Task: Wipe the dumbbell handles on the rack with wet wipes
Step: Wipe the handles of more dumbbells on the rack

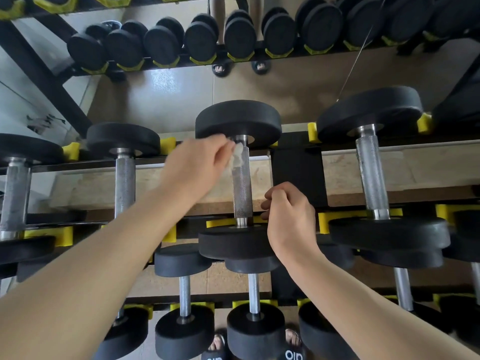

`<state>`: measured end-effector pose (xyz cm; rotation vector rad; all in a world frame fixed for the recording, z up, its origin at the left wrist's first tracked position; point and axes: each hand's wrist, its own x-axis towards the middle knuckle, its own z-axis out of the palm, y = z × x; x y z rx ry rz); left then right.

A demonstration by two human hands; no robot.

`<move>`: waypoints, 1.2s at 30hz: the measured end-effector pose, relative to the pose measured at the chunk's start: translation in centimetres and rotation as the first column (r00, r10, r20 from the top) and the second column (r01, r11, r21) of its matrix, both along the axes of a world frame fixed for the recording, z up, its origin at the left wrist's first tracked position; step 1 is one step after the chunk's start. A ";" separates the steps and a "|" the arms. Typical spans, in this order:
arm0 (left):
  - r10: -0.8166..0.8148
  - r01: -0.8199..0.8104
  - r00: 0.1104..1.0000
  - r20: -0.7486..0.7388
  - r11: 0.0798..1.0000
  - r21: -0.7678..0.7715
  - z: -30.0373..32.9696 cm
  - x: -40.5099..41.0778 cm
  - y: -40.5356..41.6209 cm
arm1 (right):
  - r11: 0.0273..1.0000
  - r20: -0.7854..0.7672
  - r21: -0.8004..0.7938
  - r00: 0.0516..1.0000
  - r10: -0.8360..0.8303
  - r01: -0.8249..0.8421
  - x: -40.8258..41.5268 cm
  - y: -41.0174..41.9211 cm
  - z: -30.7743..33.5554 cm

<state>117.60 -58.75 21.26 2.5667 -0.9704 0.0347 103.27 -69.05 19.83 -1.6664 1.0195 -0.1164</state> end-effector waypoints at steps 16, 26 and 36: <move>0.093 -0.113 0.972 -0.214 0.990 -0.082 -1.5 -1.5 0.3 | 1.000 0.001 0.005 1.000 -0.002 0.002 0.0 0.0 0.3; -0.095 0.093 0.949 -0.302 0.995 -0.020 -0.7 -0.5 1.8 | 1.000 0.007 0.029 1.000 -0.011 0.011 -0.1 0.0 0.2; -0.030 0.018 0.980 -0.194 0.998 -0.064 -0.8 -2.4 0.3 | 1.000 0.013 0.002 1.000 -0.005 0.005 0.0 0.0 0.0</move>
